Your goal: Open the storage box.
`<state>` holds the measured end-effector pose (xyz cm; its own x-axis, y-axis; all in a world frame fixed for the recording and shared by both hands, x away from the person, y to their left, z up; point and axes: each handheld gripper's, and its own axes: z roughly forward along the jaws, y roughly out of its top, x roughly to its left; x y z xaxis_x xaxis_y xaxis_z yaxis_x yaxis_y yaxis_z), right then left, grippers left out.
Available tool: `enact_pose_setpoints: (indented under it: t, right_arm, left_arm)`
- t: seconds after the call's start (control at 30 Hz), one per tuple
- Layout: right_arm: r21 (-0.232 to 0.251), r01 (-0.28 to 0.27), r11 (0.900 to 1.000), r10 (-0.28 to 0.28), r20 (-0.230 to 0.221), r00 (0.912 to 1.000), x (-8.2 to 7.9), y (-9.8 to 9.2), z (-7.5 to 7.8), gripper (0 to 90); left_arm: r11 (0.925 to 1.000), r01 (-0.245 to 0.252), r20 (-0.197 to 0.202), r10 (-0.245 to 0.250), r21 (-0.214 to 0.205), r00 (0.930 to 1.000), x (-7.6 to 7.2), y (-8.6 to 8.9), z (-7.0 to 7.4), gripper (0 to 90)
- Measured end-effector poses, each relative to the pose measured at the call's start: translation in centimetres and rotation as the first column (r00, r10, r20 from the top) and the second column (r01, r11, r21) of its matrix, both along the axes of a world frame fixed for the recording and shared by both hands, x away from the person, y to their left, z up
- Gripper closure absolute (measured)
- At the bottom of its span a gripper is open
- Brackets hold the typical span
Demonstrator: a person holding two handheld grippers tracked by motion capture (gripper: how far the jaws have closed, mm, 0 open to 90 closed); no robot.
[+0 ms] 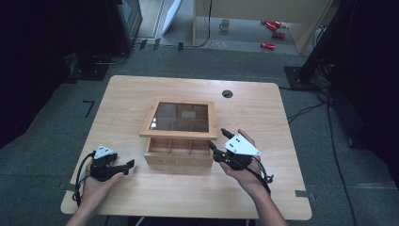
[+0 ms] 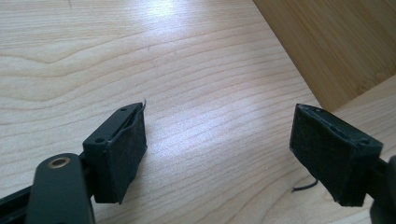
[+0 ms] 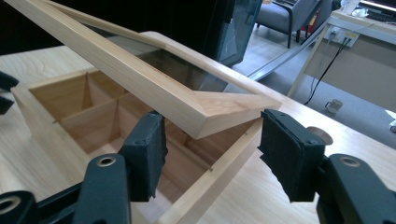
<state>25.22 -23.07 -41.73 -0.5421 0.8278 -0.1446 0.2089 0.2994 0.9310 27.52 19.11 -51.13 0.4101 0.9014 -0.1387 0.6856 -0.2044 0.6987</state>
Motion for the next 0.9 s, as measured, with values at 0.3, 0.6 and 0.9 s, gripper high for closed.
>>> enact_pose_setpoints:
  t: [0.3,0.6,0.9]
  right_arm:
    - [0.017,-0.007,0.9998,0.006,0.045,0.999,1.4,0.1,2.6,52.6]
    - [0.054,-0.008,0.9985,0.004,0.08,0.9968,3.7,-0.1,6.0,62.3]
    - [0.115,0.037,0.9926,-0.044,0.059,0.9973,7.0,-0.5,8.8,68.8]
  left_arm:
    - [0.9898,0.01,0.044,-0.017,0.142,0.9989,-0.3,-1.5,-0.4,13.6]
    - [0.9901,0.012,0.049,-0.019,0.14,0.9986,-0.4,-1.4,-0.5,13.6]
    - [0.9901,0.01,0.052,-0.017,0.14,0.9985,-0.3,-1.5,-0.5,13.6]
